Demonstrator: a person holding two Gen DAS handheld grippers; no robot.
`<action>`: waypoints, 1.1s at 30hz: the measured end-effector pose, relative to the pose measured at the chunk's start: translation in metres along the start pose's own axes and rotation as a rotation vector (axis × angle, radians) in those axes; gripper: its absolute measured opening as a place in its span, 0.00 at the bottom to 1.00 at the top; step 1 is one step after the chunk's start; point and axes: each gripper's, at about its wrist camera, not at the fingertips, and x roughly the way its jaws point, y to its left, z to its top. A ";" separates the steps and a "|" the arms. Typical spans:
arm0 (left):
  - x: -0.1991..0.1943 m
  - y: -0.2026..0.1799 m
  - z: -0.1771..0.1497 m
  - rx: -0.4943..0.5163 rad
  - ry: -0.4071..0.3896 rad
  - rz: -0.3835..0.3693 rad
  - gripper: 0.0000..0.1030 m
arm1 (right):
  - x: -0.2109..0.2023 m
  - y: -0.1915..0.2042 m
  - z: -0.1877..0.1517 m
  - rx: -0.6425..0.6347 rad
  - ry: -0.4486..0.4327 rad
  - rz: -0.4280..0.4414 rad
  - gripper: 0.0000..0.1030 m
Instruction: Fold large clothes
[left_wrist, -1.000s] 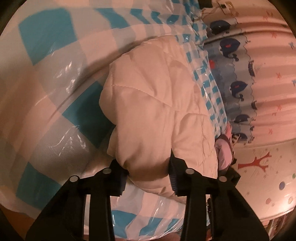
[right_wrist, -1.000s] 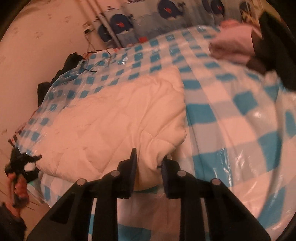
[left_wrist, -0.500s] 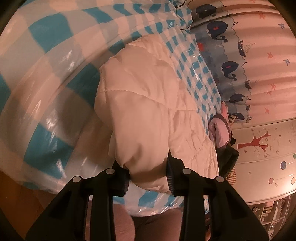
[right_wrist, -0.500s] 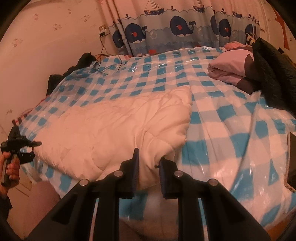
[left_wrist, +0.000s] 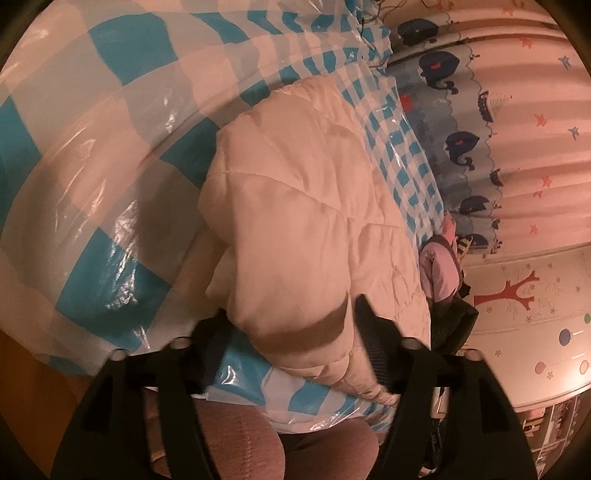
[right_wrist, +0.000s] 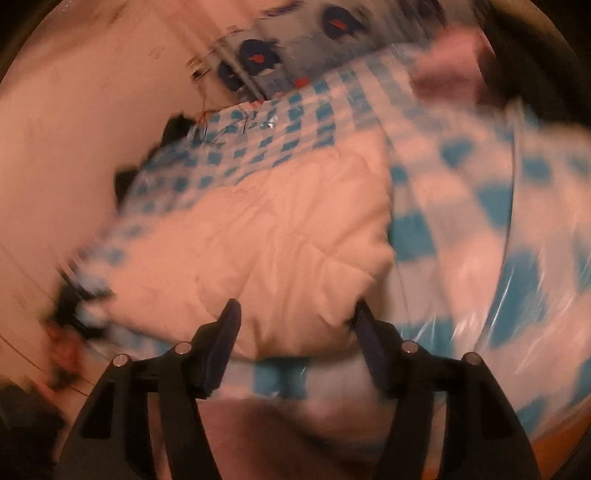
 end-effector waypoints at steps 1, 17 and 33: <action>-0.001 0.003 0.000 -0.012 -0.003 -0.015 0.69 | 0.000 -0.010 0.001 0.053 0.007 0.053 0.60; 0.006 0.017 0.009 -0.114 -0.029 -0.105 0.81 | 0.031 -0.060 0.002 0.424 0.047 0.309 0.70; -0.005 -0.031 -0.011 0.021 -0.032 -0.104 0.30 | -0.005 -0.035 0.031 0.325 -0.062 0.321 0.25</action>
